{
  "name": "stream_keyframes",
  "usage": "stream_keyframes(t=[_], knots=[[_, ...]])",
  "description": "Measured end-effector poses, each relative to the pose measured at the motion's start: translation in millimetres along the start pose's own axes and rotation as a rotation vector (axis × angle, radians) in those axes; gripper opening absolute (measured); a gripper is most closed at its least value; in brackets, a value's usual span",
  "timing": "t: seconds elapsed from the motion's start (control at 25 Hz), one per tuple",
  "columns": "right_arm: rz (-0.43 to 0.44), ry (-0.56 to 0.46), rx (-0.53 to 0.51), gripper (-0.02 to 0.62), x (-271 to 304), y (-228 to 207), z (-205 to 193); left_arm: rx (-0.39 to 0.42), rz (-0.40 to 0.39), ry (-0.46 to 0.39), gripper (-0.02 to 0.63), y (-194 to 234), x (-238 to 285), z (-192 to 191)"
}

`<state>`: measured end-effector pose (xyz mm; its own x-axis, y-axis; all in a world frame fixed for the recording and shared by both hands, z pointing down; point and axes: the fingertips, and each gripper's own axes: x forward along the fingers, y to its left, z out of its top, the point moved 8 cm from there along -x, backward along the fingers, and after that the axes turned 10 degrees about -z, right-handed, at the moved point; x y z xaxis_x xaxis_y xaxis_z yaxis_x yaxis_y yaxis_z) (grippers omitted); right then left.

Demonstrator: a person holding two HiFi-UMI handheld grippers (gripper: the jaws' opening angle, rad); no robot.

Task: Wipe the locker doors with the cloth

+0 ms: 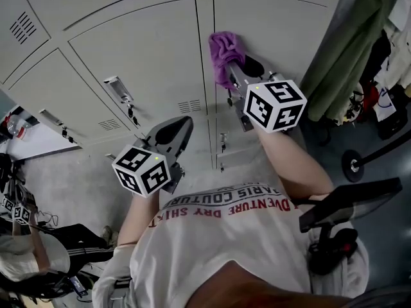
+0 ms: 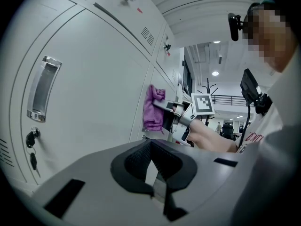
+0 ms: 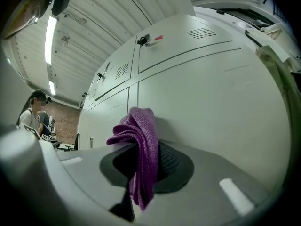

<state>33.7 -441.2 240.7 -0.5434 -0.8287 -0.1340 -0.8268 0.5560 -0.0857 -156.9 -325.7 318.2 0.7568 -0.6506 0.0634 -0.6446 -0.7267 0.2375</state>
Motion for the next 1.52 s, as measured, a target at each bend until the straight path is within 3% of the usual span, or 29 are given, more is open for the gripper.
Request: stream_keyframes(t=[0.44,1.28,1.52], knots=[[-0.032,0.001,0.016,0.048,-7,-19,7,0.008,-0.023,0.007,0.000,-7,3,-3],[-0.382,-0.067,0.041,0.048,-70,-164,26,0.000,-0.074,0.045,0.000,-20,29,-9],[-0.431,-0.077,0.050,0.048,-78,-182,21,-0.002,-0.073,0.048,0.000,-19,32,-10]])
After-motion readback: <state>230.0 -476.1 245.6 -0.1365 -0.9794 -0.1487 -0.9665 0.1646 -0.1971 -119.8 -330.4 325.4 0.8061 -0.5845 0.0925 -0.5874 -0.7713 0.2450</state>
